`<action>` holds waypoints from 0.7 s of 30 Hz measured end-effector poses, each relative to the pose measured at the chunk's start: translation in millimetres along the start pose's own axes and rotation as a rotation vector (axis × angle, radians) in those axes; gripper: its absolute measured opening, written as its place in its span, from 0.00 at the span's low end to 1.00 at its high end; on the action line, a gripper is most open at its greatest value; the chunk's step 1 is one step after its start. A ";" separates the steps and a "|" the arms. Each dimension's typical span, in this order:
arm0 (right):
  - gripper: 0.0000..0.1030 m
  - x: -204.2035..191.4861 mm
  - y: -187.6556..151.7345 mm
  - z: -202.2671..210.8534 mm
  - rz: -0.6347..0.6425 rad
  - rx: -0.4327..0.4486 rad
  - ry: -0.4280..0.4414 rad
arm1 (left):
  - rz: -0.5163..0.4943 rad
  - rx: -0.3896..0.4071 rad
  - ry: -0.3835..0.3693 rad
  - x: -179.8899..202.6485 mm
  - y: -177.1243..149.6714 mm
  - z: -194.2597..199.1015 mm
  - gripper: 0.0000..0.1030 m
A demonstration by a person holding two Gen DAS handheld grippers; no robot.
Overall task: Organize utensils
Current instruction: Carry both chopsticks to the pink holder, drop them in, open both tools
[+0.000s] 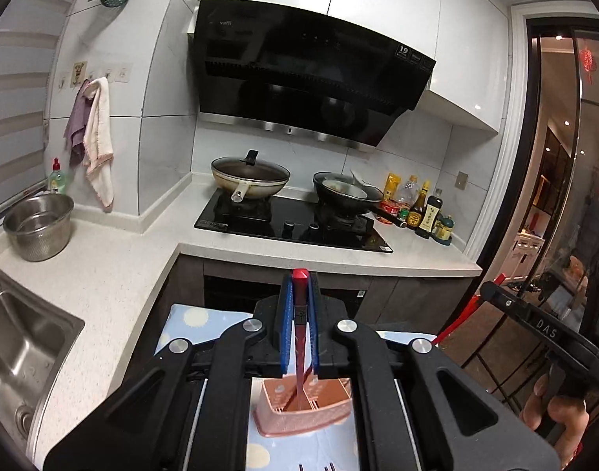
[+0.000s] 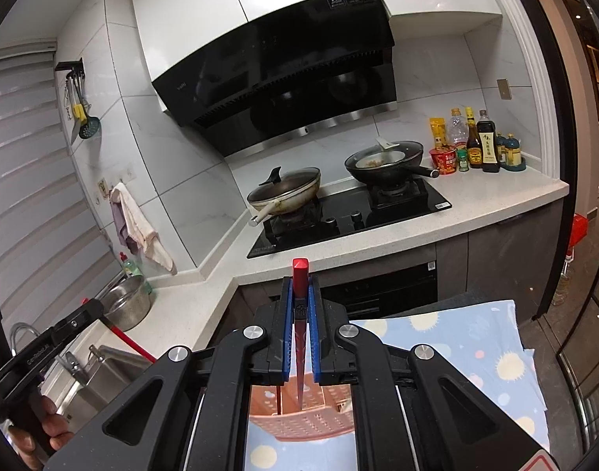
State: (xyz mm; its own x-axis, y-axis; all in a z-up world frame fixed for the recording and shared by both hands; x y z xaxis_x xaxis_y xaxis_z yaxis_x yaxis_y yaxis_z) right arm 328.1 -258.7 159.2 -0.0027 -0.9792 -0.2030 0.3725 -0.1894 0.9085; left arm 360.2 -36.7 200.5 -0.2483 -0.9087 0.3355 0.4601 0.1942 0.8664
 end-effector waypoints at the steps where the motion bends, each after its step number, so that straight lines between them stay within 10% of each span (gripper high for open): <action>1: 0.07 -1.9 -0.9 -8.4 0.006 -0.010 -0.003 | -0.007 -0.005 0.007 -0.2 -1.0 -6.4 0.07; 21: 0.15 -5.9 -79.6 -86.2 0.032 -0.221 -0.038 | 0.013 -0.170 0.116 -31.8 -62.3 -80.8 0.08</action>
State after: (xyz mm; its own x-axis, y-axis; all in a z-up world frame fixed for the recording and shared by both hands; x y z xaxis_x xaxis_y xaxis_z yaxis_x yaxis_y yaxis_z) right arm 378.5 -231.6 56.6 -0.0205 -0.9873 -0.1575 0.5669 -0.1412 0.8116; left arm 408.3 -49.8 106.0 -0.1463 -0.9449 0.2928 0.6020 0.1498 0.7843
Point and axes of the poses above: each gripper's, at about its wrist camera, not at the fingertips, and z roughly against the way its jaws point, x to its right, y to its top, the point moved 3 cm from there along -z, roughly the way its jaws point, and after that the axes turned 9 degrees about z, right-handed, at the moved point
